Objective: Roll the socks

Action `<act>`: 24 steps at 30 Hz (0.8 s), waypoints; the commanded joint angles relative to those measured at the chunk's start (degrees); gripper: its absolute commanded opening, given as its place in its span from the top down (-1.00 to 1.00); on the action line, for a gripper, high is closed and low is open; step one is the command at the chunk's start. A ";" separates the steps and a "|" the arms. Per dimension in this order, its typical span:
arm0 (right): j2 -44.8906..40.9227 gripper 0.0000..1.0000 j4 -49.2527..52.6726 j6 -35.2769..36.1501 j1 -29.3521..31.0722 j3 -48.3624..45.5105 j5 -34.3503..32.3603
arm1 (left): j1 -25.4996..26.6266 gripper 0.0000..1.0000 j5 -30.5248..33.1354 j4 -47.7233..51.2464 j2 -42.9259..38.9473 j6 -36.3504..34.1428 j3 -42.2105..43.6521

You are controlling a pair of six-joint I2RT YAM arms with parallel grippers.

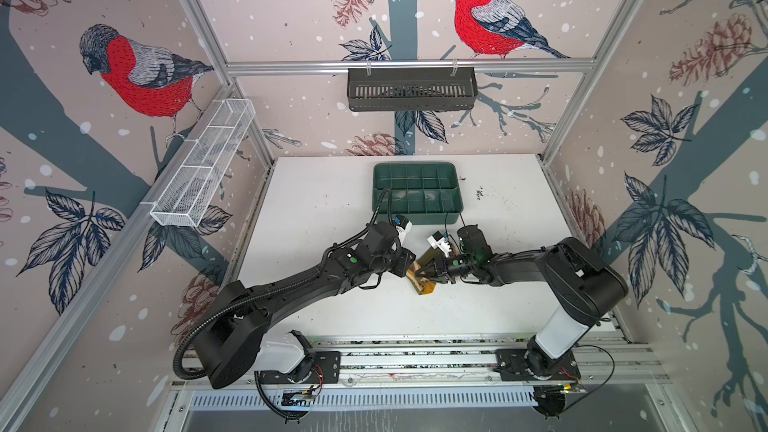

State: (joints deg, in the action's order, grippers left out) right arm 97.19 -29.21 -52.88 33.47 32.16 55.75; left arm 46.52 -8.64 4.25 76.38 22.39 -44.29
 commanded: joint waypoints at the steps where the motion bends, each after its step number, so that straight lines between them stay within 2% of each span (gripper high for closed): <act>1: 0.65 0.74 -2.33 -1.93 1.52 -0.03 0.99 | 0.49 0.40 1.26 1.22 -1.54 0.81 1.34; 6: 2.93 0.73 -6.95 -4.87 3.16 -1.66 0.82 | 2.19 0.43 2.16 2.88 -3.14 1.65 3.48; 10: 4.48 0.74 -13.67 -8.90 2.11 -4.38 1.59 | 3.30 0.44 3.19 4.45 -3.54 2.35 4.60; 12: 4.85 0.67 -15.84 -10.39 1.36 -5.46 1.90 | 3.57 0.44 3.11 4.03 -3.47 2.59 5.37; 15: 5.01 0.61 -13.93 -9.01 0.94 -5.54 1.56 | 3.58 0.44 3.04 3.08 -2.46 2.68 5.71; 24: 5.37 0.61 -12.89 -7.50 0.60 -6.01 1.52 | 4.44 0.46 2.13 -0.40 4.12 2.17 2.61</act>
State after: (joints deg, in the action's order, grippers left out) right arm 102.43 -41.43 -61.28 34.24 26.50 57.25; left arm 50.52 -6.24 6.44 79.22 24.60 -40.58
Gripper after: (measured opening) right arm 0.195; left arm 0.273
